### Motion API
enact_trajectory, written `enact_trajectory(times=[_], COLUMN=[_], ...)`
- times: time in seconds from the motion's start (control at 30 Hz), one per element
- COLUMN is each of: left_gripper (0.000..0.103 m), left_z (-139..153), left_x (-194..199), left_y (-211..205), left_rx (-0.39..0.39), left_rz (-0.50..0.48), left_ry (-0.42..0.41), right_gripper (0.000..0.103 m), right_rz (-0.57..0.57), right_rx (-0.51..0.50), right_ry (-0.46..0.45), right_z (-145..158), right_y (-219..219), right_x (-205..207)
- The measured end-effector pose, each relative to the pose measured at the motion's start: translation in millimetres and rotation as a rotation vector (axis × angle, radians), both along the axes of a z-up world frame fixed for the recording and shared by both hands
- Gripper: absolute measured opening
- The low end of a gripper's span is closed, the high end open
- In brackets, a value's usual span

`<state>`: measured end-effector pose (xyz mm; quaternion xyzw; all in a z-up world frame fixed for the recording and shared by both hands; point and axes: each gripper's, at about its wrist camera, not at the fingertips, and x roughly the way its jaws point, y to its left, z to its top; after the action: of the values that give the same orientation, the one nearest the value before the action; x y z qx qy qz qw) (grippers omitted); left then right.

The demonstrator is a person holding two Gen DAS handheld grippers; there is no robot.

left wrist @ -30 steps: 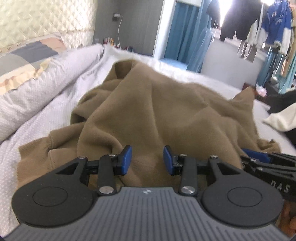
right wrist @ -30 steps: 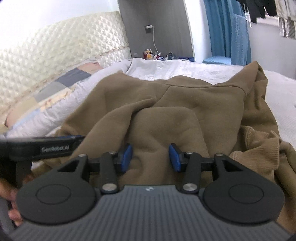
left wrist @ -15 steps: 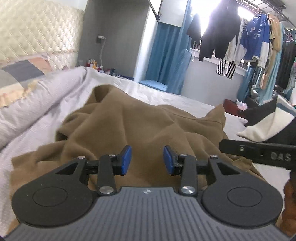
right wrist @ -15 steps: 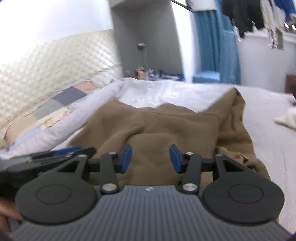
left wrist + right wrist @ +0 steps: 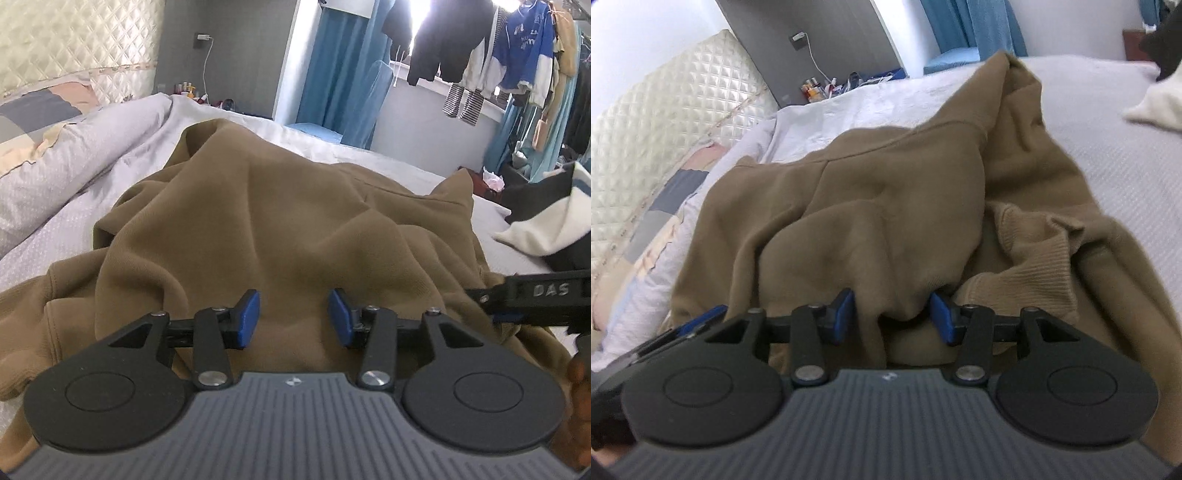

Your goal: Fold large clothes

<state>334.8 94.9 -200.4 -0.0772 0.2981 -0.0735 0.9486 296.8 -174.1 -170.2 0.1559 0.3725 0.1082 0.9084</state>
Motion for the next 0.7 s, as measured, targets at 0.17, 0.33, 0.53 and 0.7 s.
enact_trajectory(times=[0.17, 0.33, 0.53, 0.7], left_gripper=[0.05, 0.05, 0.05, 0.05], left_z=[-0.2, -0.3, 1.7, 2.6], left_x=[0.6, 1.4, -0.3, -1.2], left_y=[1.7, 3.9, 2.3, -0.8], left_rx=[-0.003, -0.009, 0.004, 0.036], left_rz=[0.002, -0.001, 0.0, -0.01], left_ry=[0.004, 0.004, 0.014, 0.027], right_gripper=[0.05, 0.05, 0.049, 0.046], right_rz=[-0.02, 0.012, 0.146, 0.19], right_rx=[-0.028, 0.011, -0.046, -0.025], right_ry=[-0.068, -0.2, -0.173, -0.057], right_z=[19.6, 41.6, 31.4, 6.6], right_y=[-9.1, -10.0, 15.5, 23.1], right_x=[-19.3, -36.0, -23.8, -8.6])
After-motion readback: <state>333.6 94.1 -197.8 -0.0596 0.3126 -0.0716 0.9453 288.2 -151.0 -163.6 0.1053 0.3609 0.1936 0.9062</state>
